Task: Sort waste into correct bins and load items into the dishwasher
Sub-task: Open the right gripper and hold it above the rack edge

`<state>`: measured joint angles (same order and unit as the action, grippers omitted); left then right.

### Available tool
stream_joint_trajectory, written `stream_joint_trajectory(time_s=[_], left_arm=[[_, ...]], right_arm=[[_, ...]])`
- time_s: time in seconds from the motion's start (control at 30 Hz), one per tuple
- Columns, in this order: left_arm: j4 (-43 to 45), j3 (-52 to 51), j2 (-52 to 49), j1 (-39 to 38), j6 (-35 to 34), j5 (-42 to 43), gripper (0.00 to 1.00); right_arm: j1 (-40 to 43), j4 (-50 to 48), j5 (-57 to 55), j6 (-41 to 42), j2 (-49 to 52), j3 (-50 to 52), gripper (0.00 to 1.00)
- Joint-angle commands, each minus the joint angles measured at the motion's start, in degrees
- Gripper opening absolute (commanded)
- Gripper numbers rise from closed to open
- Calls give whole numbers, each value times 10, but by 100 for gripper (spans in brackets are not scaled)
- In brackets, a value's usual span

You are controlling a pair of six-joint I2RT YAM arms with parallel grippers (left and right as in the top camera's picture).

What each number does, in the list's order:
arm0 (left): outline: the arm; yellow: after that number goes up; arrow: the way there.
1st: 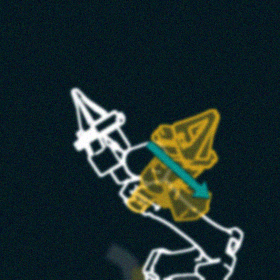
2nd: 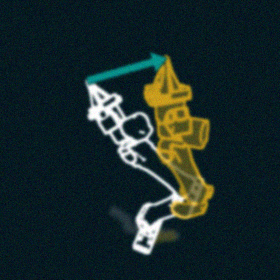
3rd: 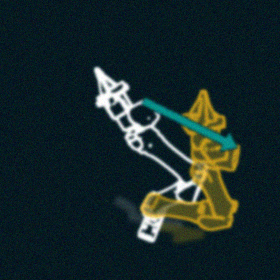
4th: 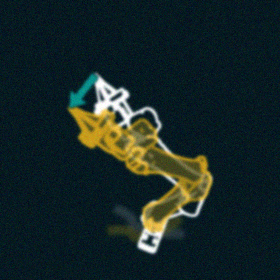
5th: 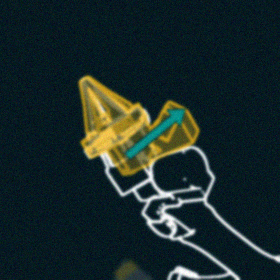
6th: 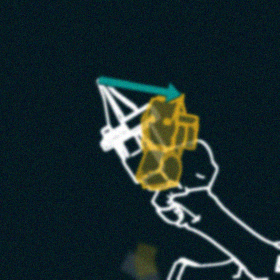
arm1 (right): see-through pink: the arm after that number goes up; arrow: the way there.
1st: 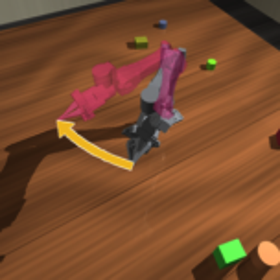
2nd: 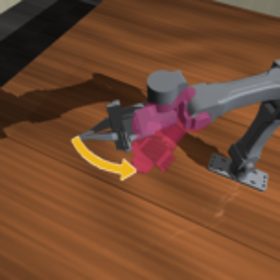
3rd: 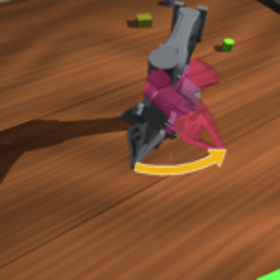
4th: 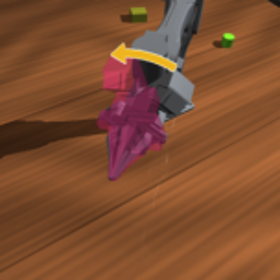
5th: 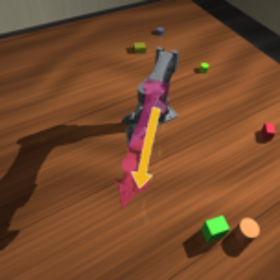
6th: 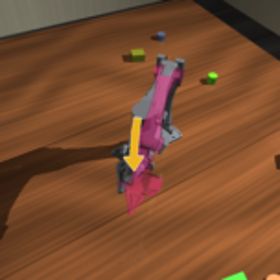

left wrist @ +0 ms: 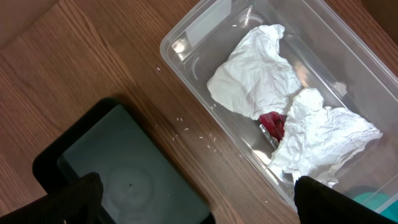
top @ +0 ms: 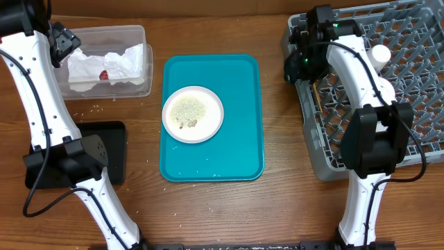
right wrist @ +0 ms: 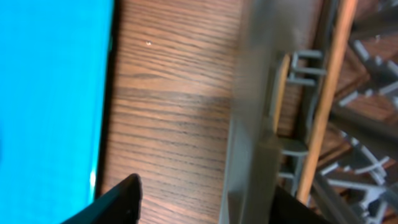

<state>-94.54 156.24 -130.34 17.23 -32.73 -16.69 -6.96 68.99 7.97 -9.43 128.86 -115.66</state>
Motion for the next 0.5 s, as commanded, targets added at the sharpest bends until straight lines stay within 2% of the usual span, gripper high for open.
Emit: stream_joint_trajectory(time_s=[0.0,0.17,0.47], left_arm=[[1,-2,3,-5,-7,-2,100],[1,-2,3,-5,-7,-2,100],[1,-2,3,-5,-7,-2,100]], right_arm=[[-2,-10,-24,29,-5,16,49],[-2,-56,-24,77,-5,37,29],[-5,-148,-23,223,-5,45,20]])
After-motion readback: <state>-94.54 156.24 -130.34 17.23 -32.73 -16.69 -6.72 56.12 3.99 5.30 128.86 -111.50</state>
